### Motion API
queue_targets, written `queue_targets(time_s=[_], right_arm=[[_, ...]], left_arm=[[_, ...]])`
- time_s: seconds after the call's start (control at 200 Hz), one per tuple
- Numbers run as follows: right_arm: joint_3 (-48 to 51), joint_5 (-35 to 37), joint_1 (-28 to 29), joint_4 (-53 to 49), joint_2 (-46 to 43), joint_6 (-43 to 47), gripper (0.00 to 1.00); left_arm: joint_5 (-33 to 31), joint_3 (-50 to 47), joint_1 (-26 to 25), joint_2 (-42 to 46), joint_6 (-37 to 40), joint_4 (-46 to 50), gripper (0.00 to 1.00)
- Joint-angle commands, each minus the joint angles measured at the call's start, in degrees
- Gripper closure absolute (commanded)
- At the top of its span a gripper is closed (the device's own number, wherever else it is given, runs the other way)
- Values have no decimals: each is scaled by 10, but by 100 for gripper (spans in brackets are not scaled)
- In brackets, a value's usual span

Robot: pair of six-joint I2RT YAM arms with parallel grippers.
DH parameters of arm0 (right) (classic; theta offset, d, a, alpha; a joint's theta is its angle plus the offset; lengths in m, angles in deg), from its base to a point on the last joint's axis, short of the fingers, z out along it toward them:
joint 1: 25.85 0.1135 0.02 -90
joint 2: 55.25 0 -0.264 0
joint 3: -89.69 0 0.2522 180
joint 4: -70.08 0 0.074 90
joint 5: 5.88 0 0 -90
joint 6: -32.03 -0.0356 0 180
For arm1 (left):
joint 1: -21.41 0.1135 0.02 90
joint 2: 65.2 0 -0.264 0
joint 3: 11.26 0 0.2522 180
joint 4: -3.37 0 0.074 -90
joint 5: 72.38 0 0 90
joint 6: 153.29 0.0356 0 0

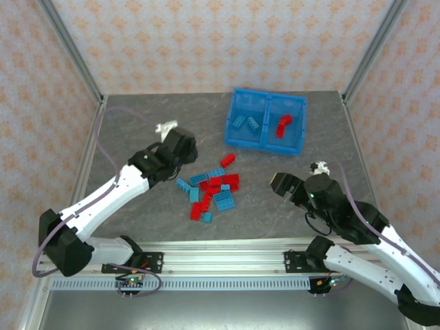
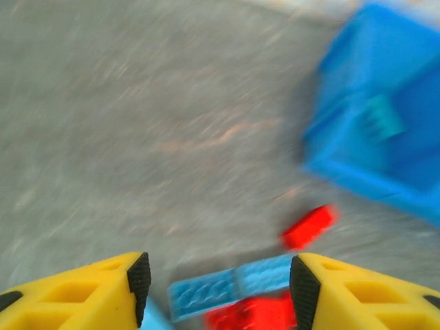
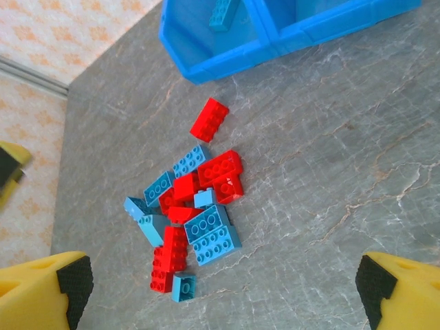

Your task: Sort the legos into containers by color

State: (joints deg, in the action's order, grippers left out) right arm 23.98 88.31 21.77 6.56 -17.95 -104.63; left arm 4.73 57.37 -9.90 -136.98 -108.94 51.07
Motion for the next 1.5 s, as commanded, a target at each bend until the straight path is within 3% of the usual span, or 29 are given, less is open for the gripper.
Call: queue_targets(time_s=[0.0,0.185,0.415,0.766,0.961,1.071,1.171,1.281,1.491], right_arm=[[2,-29,4,31,27,20,1],[-2,-32,4,26,38,18,1],[-3,-28,4,14,28,8,1],[0,-23,4,22,29,5,1],[-4,-38,4,28,38,9,1],[-3,-89,4,56,40,33,1],[0,-133,4,92,40,44,1],[1,-119,4,93,42,39,1],[4,-80,4,105,41,20,1]], left_arm=[[55,-76,24,4,-121,-42,32],[131,-93,25,-81,-148,-100,27],[112,-103,43,-118,-161,-130,27],[163,-113,49,-165,-153,-142,45],[166,-121,49,-162,-151,-137,68],[156,-111,49,-138,-148,-116,76],[142,-83,48,-98,-135,-86,80],[129,-21,36,-62,-99,-60,82],[95,186,-62,-125,14,-16,88]])
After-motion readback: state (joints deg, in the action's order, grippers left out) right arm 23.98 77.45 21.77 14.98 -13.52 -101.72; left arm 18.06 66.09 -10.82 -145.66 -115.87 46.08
